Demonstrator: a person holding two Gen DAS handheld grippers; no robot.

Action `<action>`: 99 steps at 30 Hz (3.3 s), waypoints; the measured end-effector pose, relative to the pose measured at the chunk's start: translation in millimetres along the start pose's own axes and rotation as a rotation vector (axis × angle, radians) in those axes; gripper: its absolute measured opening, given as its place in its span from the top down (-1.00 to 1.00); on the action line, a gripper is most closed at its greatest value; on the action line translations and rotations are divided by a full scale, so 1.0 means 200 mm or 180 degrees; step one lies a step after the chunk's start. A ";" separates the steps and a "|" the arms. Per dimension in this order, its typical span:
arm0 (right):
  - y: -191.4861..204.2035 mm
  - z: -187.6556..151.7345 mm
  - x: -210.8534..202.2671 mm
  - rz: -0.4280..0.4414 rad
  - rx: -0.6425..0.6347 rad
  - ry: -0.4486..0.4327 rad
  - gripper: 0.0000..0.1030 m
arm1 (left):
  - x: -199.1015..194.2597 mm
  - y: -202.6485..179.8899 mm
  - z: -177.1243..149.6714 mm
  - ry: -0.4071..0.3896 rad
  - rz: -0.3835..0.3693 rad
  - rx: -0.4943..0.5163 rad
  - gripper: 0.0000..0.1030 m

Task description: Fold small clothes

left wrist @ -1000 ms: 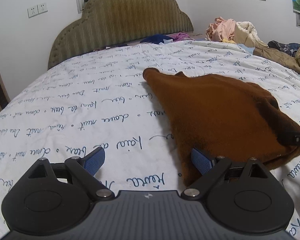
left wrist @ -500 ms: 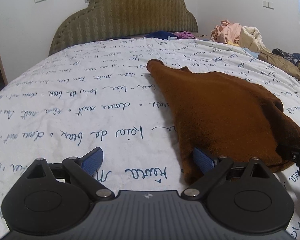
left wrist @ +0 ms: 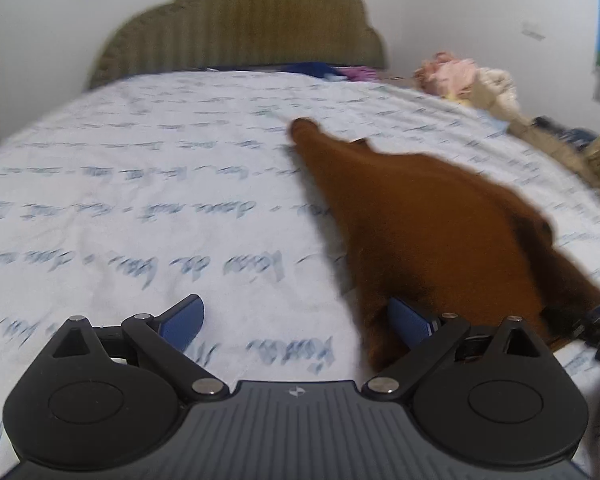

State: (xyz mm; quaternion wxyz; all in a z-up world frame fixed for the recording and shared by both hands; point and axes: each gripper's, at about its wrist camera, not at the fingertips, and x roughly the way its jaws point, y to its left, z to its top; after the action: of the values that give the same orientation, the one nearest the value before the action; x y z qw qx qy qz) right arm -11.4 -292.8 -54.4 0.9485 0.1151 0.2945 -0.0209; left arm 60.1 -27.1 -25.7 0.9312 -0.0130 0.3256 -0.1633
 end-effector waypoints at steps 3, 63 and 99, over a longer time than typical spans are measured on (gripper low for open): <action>-0.01 0.08 0.04 0.0325 -0.0094 0.0235 -1.00 | 0.09 0.09 0.13 0.0156 -0.0565 -0.0420 -0.93; -0.02 0.12 -0.21 0.0140 0.0529 -0.0242 -0.22 | -0.06 0.03 0.06 0.0041 -0.0997 -0.0208 0.32; 0.23 0.05 -0.24 -0.0060 -0.0346 -0.0328 -0.61 | -0.08 -0.24 -0.08 -0.0022 0.0086 0.0503 -0.42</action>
State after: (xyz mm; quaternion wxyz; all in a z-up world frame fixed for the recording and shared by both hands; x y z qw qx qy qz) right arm -41.0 -251.4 -10.2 0.9670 0.0595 0.2471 -0.0198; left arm 25.1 -65.4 -21.8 0.9326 0.0643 0.3086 -0.1758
